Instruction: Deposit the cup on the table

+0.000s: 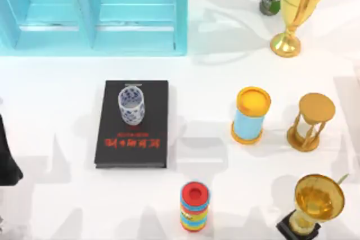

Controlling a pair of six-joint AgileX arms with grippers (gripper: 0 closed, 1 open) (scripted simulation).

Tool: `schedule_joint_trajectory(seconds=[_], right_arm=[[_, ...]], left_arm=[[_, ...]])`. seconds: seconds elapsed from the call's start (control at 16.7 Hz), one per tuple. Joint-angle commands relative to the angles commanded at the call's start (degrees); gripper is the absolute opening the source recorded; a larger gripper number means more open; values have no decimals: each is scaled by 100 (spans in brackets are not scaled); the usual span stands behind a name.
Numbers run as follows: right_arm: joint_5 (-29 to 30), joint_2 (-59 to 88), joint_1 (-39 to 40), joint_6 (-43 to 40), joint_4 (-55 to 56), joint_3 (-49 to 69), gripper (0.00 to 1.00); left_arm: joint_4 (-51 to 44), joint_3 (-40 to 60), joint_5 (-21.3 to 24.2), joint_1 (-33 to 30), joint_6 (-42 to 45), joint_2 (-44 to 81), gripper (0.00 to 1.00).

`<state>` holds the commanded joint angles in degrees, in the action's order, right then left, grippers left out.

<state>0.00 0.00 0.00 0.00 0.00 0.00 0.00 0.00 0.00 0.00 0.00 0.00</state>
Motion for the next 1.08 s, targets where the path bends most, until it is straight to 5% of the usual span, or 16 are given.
schedule_joint_trajectory(seconds=[0.54,1.08], right_arm=[[0,0,0,0,0,0,100],[0,0,0,0,0,0,100]], left_arm=[[-1444,1135,55,-172,-831,1599,100],[-4540,5659,244,-1240,-1947,6263,100]])
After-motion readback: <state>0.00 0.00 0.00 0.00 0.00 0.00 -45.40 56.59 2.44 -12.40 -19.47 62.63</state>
